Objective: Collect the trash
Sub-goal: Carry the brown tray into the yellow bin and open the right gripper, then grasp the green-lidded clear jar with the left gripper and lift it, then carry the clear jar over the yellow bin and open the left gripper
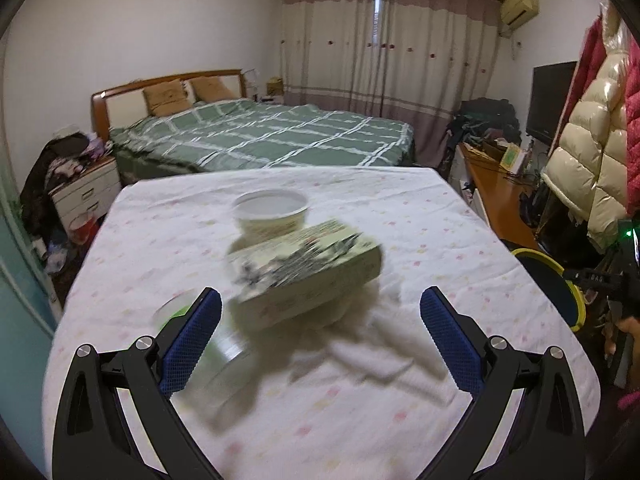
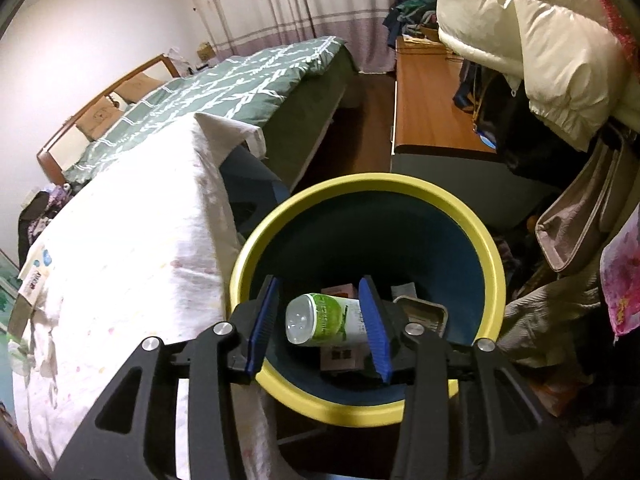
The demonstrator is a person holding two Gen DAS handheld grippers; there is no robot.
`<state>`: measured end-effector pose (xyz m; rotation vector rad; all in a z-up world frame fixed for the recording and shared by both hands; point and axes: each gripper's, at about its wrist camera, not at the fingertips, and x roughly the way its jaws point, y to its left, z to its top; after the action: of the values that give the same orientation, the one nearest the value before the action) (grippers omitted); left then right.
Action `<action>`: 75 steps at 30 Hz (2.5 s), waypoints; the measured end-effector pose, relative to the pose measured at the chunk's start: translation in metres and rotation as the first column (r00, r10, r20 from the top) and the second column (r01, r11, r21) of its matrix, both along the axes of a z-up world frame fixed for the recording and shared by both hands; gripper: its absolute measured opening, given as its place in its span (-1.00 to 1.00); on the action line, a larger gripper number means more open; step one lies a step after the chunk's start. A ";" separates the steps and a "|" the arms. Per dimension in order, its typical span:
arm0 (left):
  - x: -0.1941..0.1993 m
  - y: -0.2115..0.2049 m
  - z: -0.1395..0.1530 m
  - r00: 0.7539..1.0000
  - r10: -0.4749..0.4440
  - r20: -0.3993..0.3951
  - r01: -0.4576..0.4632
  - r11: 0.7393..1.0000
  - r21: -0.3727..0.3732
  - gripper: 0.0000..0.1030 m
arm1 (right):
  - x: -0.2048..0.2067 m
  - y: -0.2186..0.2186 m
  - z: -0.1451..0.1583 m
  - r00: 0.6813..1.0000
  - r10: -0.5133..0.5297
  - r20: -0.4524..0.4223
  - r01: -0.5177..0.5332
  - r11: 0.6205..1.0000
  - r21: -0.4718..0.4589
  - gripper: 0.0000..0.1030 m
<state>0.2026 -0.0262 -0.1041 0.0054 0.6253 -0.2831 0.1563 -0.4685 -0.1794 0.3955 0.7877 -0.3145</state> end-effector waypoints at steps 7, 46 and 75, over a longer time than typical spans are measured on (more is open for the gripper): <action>-0.014 0.042 -0.012 0.995 0.087 -0.046 -0.083 0.993 0.080 0.90 | -0.011 -0.005 0.000 1.000 -0.010 0.021 0.009 1.000 0.026 -0.16; 0.060 0.056 -0.056 0.943 -0.269 -0.196 0.302 0.940 0.161 0.58 | -0.006 0.011 0.000 0.999 0.036 0.006 -0.036 0.999 0.035 -0.12; 0.016 -0.284 0.017 0.767 -0.624 -0.153 0.639 0.764 0.091 0.58 | -0.103 -0.040 0.020 1.000 -0.012 0.015 0.014 0.994 -0.110 -0.12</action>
<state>0.2185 -0.3104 -0.0872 0.3467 0.7446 -0.9082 0.0532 -0.5080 -0.1594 0.2986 0.7503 -0.3652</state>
